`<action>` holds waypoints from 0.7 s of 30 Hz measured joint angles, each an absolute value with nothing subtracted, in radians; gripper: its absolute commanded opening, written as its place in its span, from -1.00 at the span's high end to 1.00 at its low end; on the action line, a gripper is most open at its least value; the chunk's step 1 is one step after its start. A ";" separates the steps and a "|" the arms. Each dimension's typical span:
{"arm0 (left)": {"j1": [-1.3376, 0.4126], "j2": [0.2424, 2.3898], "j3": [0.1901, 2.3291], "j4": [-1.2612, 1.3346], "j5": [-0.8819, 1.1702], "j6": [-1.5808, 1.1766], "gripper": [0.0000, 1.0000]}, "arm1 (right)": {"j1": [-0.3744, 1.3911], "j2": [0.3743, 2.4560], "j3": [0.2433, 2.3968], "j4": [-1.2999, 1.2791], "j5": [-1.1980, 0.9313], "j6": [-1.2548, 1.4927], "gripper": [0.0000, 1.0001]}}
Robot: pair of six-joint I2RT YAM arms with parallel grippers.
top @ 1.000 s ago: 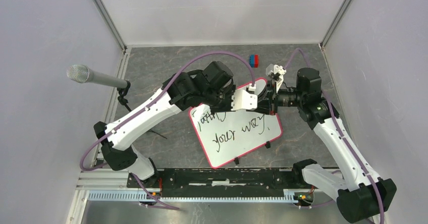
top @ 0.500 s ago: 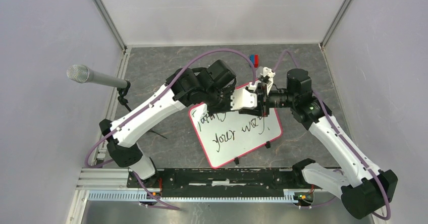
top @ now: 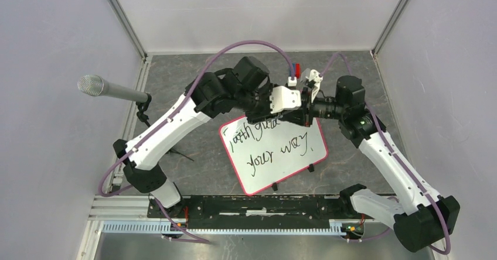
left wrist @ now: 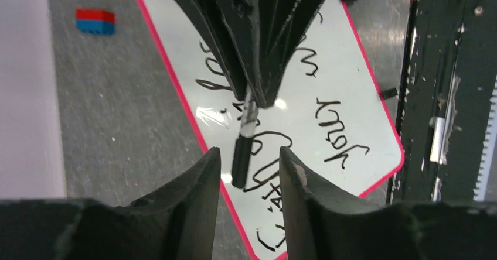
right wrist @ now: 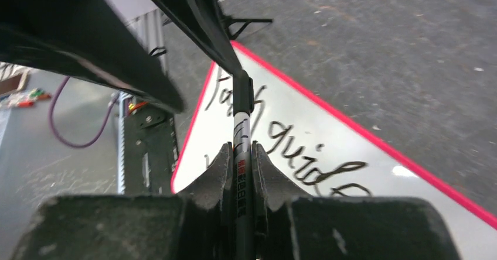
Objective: Write a sentence on the whiteboard
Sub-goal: Close the whiteboard marker at the center of the board, then place the whiteboard marker at the center of the board.
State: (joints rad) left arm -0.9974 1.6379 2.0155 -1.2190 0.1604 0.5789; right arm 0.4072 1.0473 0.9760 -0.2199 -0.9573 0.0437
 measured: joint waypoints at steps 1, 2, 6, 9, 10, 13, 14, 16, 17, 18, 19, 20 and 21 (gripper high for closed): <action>-0.985 1.631 2.021 -1.193 0.174 0.579 -0.21 | 0.391 1.050 0.976 -0.210 -0.948 0.052 1.00; -0.973 1.616 2.027 -1.173 0.192 0.582 -0.30 | 0.368 1.053 0.976 -0.193 -0.940 0.065 1.00; -0.896 1.570 2.034 -1.149 0.242 0.572 -0.46 | 0.310 1.059 0.976 -0.110 -0.924 0.126 1.00; -0.781 1.521 2.033 -1.115 0.323 0.507 -0.53 | 0.296 1.060 0.976 -0.019 -0.932 0.197 1.00; -0.736 1.507 2.032 -1.102 0.360 0.485 -0.54 | 0.294 1.060 0.976 0.011 -0.940 0.224 1.00; -0.645 1.466 2.015 -1.073 0.440 0.458 -0.50 | 0.294 1.063 0.976 0.112 -0.972 0.321 1.00; -0.638 1.454 2.004 -1.065 0.455 0.458 -0.50 | 0.296 1.063 0.976 0.136 -0.980 0.346 1.00; -0.638 1.420 1.960 -1.036 0.482 0.462 -0.50 | 0.305 1.063 0.976 0.174 -0.995 0.389 1.00; -0.642 1.394 1.921 -1.011 0.490 0.470 -0.50 | 0.315 1.063 0.976 0.184 -0.999 0.405 1.00; -0.643 1.366 1.874 -0.989 0.501 0.486 -0.50 | 0.328 1.063 0.976 0.191 -1.004 0.419 1.00; -0.645 1.347 1.842 -0.981 0.506 0.506 -0.49 | 0.341 1.063 0.976 0.194 -1.009 0.430 1.00; -0.649 1.327 1.809 -0.980 0.509 0.533 -0.47 | 0.355 1.063 0.976 0.197 -1.012 0.442 1.00; -0.652 1.319 1.796 -0.981 0.508 0.555 -0.46 | 0.363 1.063 0.975 0.201 -1.013 0.450 1.00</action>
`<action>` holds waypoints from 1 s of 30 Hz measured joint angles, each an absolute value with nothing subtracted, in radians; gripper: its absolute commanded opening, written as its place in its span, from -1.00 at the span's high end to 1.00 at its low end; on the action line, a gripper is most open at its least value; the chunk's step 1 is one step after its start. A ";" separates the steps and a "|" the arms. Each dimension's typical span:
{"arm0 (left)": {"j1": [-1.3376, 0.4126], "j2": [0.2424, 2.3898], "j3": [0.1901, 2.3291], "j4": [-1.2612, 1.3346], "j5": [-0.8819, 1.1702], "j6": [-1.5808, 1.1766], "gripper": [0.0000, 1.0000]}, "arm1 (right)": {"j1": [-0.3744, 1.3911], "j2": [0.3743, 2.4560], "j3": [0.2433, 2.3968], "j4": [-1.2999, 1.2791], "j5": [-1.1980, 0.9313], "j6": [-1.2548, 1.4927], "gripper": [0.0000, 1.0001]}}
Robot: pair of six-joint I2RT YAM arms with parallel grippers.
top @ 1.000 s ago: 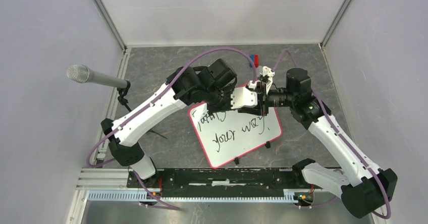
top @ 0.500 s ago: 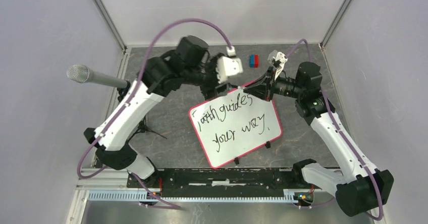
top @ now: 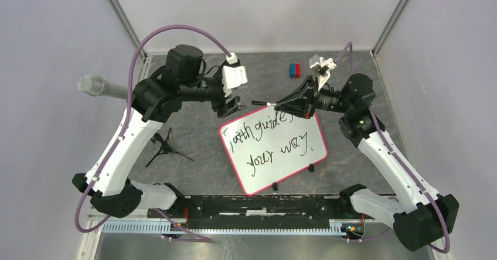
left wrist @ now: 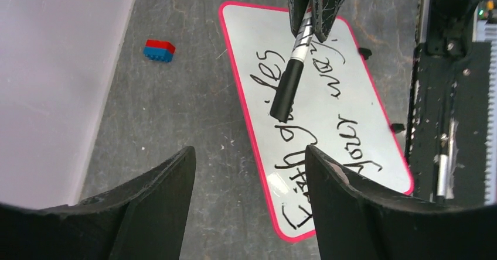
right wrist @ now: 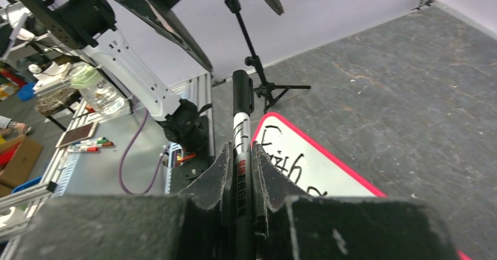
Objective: Write a sentence on the whiteboard
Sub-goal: Place the whiteboard marker at the center of the board.
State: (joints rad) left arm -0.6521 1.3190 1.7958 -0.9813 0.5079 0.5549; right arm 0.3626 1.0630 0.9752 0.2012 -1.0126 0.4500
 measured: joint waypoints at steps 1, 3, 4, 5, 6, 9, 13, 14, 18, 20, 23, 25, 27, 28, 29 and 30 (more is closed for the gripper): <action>-0.659 1.315 1.787 -0.986 0.506 0.593 -0.43 | 0.373 1.062 0.975 0.204 -1.017 0.458 1.00; -0.671 1.315 1.777 -0.985 0.498 0.644 -0.34 | 0.382 1.060 0.974 0.208 -1.020 0.471 1.00; -0.678 1.315 1.770 -0.987 0.495 0.669 -0.27 | 0.386 1.059 0.974 0.211 -1.020 0.476 1.00; -0.688 1.314 1.761 -0.988 0.486 0.694 -0.23 | 0.390 1.059 0.974 0.213 -1.020 0.481 1.00; -0.703 1.314 1.751 -0.991 0.469 0.719 -0.19 | 0.393 1.059 0.974 0.216 -1.020 0.486 1.00; -0.752 1.314 1.732 -0.994 0.420 0.767 -0.06 | 0.407 1.059 0.974 0.216 -1.020 0.495 1.00; -0.835 1.315 1.721 -0.997 0.339 0.817 0.16 | 0.422 1.060 0.974 0.216 -1.020 0.501 1.00; -0.856 1.315 1.719 -0.997 0.319 0.826 0.23 | 0.425 1.060 0.974 0.217 -1.020 0.502 1.00; -0.912 1.316 1.710 -0.997 0.250 0.852 0.47 | 0.432 1.060 0.974 0.215 -1.021 0.505 1.00; -0.923 1.316 1.705 -0.992 0.223 0.862 0.59 | 0.433 1.060 0.974 0.215 -1.024 0.505 1.00; -0.928 1.316 1.701 -0.992 0.202 0.874 0.74 | 0.437 1.060 0.973 0.209 -1.024 0.505 1.00; -0.933 1.316 1.701 -0.992 0.192 0.875 0.83 | 0.439 1.061 0.973 0.209 -1.023 0.504 1.00; -0.941 1.318 1.701 -0.994 0.183 0.875 0.89 | 0.442 1.062 0.973 0.208 -1.023 0.504 1.00; -0.948 1.320 1.703 -0.998 0.173 0.875 0.92 | 0.443 1.063 0.973 0.207 -1.023 0.504 1.00; -0.954 1.322 1.704 -1.001 0.163 0.875 0.94 | 0.443 1.063 0.973 0.207 -1.023 0.504 1.00; -0.963 1.327 1.708 -1.007 0.149 0.874 0.95 | 0.445 1.064 0.971 0.204 -1.025 0.505 1.00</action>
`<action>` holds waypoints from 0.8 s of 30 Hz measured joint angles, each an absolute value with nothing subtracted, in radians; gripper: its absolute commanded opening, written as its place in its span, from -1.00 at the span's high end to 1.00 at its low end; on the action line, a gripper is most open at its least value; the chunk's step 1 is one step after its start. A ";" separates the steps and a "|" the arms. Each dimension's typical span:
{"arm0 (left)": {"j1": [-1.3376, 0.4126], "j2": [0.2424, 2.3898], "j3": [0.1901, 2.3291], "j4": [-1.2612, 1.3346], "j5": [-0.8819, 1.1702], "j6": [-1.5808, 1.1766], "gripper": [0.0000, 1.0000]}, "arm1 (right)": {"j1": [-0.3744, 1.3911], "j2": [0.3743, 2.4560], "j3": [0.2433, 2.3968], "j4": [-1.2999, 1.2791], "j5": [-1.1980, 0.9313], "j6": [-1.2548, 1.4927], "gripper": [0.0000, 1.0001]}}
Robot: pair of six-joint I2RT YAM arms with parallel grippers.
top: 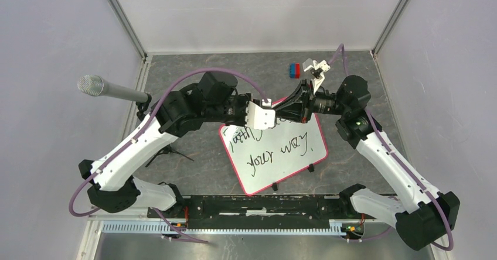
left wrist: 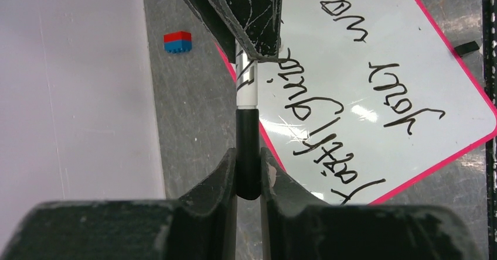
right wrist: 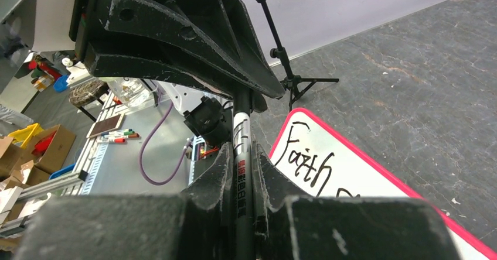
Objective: Write a sentence on the whiteboard
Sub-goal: Place the whiteboard marker at the center of the board.
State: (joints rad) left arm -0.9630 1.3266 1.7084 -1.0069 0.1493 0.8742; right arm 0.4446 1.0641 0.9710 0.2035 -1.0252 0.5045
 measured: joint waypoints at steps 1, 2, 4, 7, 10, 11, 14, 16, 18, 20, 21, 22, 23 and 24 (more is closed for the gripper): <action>-0.973 1.332 1.715 -1.017 0.132 0.874 0.95 | 0.445 1.065 0.970 0.202 -1.026 0.505 1.00; -0.981 1.339 1.723 -1.029 0.117 0.874 0.95 | 0.447 1.065 0.968 0.201 -1.028 0.505 1.00; -0.995 1.353 1.744 -1.054 0.089 0.873 0.95 | 0.451 1.066 0.966 0.200 -1.027 0.505 1.00; -1.011 1.377 1.771 -1.084 0.051 0.873 0.95 | 0.454 1.071 0.966 0.199 -1.026 0.504 1.00; -1.024 1.402 1.798 -1.115 0.023 0.863 0.95 | 0.459 1.073 0.963 0.193 -1.020 0.504 1.00; -1.025 1.410 1.805 -1.126 0.019 0.853 0.95 | 0.462 1.073 0.960 0.192 -1.018 0.505 1.00; -1.025 1.426 1.821 -1.149 0.009 0.821 0.95 | 0.468 1.074 0.951 0.192 -1.014 0.506 1.00; -1.025 1.434 1.831 -1.166 0.008 0.799 0.95 | 0.474 1.076 0.951 0.192 -1.011 0.509 1.00; -1.025 1.437 1.840 -1.180 0.010 0.781 0.95 | 0.478 1.077 0.950 0.192 -1.011 0.511 0.88; -1.026 1.435 1.840 -1.182 0.011 0.779 0.95 | 0.480 1.077 0.952 0.183 -1.012 0.497 0.59; -1.026 1.433 1.836 -1.183 0.010 0.780 0.95 | 0.481 1.077 0.960 0.159 -1.012 0.475 0.36; -1.028 1.428 1.825 -1.177 0.009 0.782 0.95 | 0.483 1.077 0.978 0.115 -1.011 0.440 0.17; -1.030 1.421 1.808 -1.167 0.007 0.785 0.95 | 0.484 1.081 1.008 0.043 -1.010 0.390 -0.03; -1.030 1.407 1.779 -1.146 0.007 0.793 0.95 | 0.485 1.084 1.039 -0.027 -1.011 0.340 -0.17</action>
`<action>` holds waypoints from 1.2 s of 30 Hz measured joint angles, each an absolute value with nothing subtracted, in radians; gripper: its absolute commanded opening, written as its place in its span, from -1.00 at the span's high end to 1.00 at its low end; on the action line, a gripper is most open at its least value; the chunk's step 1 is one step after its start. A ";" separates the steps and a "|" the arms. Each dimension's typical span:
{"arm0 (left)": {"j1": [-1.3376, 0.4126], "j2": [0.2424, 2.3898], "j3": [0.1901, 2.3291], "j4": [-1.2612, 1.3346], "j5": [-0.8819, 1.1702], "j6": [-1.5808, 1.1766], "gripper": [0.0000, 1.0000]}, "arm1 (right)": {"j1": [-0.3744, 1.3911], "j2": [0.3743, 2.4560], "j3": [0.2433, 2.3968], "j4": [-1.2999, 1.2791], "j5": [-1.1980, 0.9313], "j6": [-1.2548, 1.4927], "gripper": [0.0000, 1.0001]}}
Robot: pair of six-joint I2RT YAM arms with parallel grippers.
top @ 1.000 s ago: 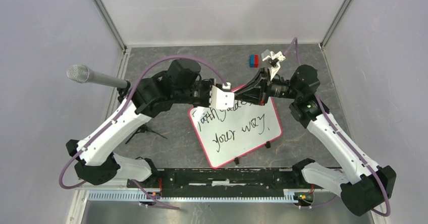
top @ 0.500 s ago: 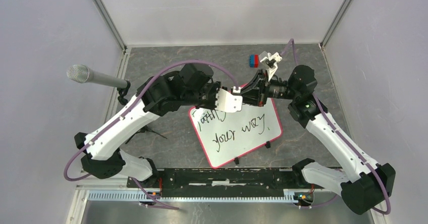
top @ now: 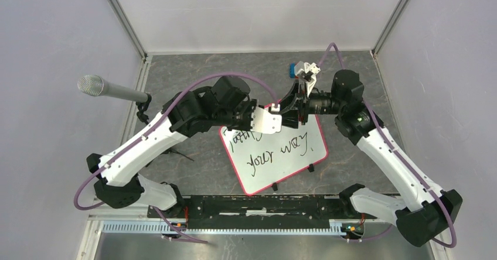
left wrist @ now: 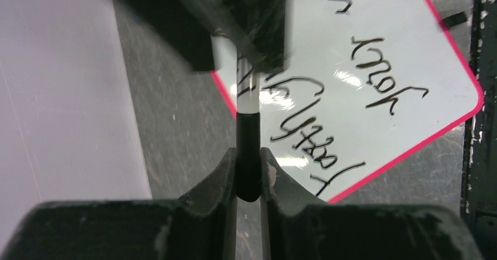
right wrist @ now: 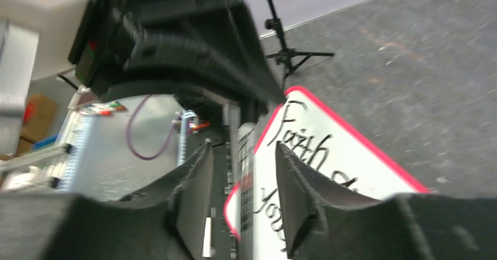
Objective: Write a sentence on the whiteboard
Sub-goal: Place the whiteboard marker at the center of the board.
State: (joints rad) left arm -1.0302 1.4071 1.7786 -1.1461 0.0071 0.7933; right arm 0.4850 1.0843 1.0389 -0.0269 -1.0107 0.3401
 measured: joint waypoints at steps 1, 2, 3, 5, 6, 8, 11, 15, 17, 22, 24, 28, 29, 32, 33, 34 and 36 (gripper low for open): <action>-1.031 1.391 1.747 -1.124 0.013 0.812 0.95 | 0.485 1.089 1.073 -0.091 -1.009 0.290 -0.32; -1.035 1.375 1.711 -1.096 0.032 0.835 0.95 | 0.483 1.096 1.106 -0.145 -1.008 0.241 -0.40; -1.044 1.360 1.676 -1.076 0.045 0.865 0.95 | 0.480 1.103 1.142 -0.203 -1.000 0.186 -0.47; -1.060 1.332 1.615 -1.061 0.066 0.931 0.95 | 0.469 1.107 1.198 -0.302 -0.986 0.089 -0.54; -1.068 1.315 1.584 -1.059 0.074 0.971 0.95 | 0.464 1.107 1.216 -0.344 -0.982 0.047 -0.57; -1.073 1.288 1.545 -1.064 0.081 1.039 0.95 | 0.458 1.108 1.234 -0.418 -0.979 -0.019 -0.54; -1.075 1.276 1.542 -1.064 0.080 1.119 0.95 | 0.466 1.127 1.238 -0.511 -0.978 -0.085 -0.52; -1.086 1.278 1.545 -1.068 0.065 1.216 0.95 | 0.505 1.168 1.237 -0.597 -0.978 -0.131 -0.48; -1.094 1.280 1.545 -1.068 0.052 1.248 0.95 | 0.521 1.173 1.233 -0.618 -0.977 -0.142 -0.46; -1.109 1.294 1.545 -1.073 0.026 1.308 0.95 | 0.550 1.173 1.225 -0.637 -0.978 -0.157 -0.44; -1.114 1.299 1.545 -1.073 0.014 1.327 0.95 | 0.565 1.173 1.215 -0.641 -0.981 -0.159 -0.43; -1.120 1.307 1.545 -1.071 -0.012 1.336 0.95 | 0.590 1.180 1.187 -0.650 -0.985 -0.164 0.00; -1.122 1.310 1.545 -1.071 -0.019 1.336 0.95 | 0.593 1.184 1.183 -0.653 -0.985 -0.168 0.21; -1.123 1.320 1.545 -1.070 -0.036 1.336 0.89 | 0.600 1.199 1.178 -0.672 -0.988 -0.171 0.71; -1.123 1.322 1.545 -1.069 -0.043 1.336 0.80 | 0.601 1.202 1.178 -0.676 -0.989 -0.178 0.87; -1.124 1.325 1.544 -1.069 -0.050 1.336 0.65 | 0.601 1.204 1.179 -0.680 -0.982 -0.180 0.98; -1.127 1.324 1.542 -1.060 -0.056 1.334 0.16 | 0.594 1.208 1.179 -0.692 -0.968 -0.182 1.00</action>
State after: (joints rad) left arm -1.1275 1.3239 1.5417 -1.0595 -0.0563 1.3342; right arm 0.5941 1.2076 1.1786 -0.6918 -0.9680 -0.1818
